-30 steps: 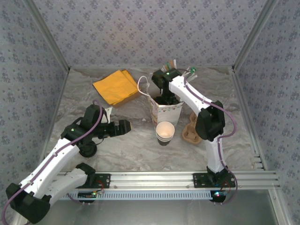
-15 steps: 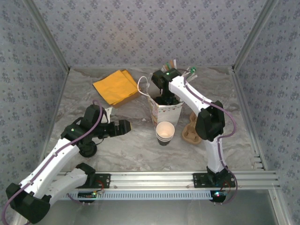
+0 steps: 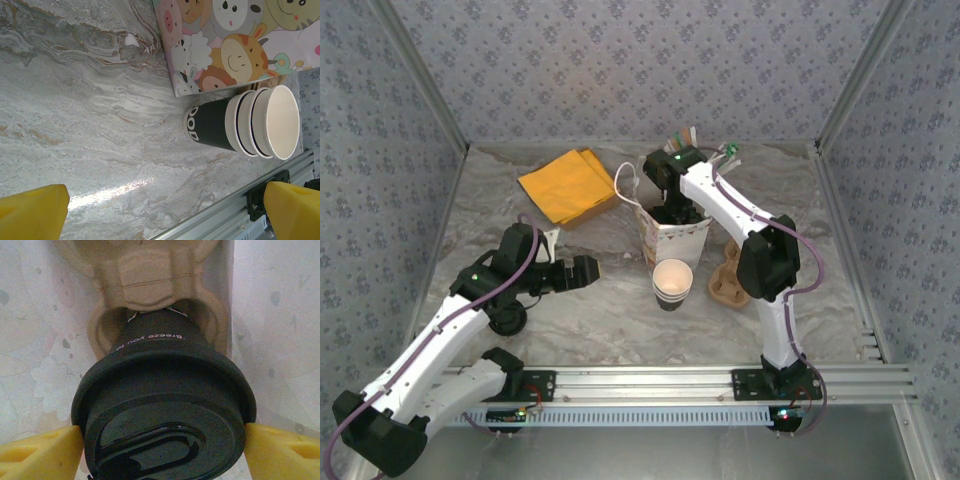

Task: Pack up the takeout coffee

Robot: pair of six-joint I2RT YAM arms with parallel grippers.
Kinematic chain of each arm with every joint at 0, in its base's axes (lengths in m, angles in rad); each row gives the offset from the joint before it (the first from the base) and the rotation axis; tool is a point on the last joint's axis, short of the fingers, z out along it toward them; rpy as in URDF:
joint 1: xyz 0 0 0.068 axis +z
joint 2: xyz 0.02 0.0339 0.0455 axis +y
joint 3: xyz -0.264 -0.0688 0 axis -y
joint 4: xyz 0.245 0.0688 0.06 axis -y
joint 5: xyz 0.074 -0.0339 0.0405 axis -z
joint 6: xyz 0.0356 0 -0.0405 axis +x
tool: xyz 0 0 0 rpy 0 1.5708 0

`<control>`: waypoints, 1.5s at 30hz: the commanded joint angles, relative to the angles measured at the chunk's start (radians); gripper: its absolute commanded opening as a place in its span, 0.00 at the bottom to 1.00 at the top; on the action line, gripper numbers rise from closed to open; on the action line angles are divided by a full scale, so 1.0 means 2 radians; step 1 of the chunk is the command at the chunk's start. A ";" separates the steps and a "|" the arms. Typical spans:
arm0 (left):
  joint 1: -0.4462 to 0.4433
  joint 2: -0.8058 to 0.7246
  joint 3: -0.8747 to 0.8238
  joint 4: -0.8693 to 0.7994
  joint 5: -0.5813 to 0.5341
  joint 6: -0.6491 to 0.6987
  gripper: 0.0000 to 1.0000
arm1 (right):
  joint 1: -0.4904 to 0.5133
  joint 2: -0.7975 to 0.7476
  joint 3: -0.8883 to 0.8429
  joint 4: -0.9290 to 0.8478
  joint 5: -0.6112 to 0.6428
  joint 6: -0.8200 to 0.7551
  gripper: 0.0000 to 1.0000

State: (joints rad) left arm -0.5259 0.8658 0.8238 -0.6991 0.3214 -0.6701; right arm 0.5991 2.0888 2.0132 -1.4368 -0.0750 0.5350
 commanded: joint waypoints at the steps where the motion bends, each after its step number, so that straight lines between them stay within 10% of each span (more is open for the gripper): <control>1: -0.003 -0.006 0.011 0.007 -0.003 0.002 1.00 | 0.004 -0.014 0.011 -0.022 0.008 0.009 0.84; 45: -0.003 -0.003 0.008 0.007 -0.003 0.002 1.00 | 0.008 -0.023 0.009 -0.023 0.009 0.017 0.84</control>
State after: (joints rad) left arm -0.5259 0.8658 0.8238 -0.6991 0.3214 -0.6701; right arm 0.6056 2.0819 2.0132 -1.4406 -0.0673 0.5484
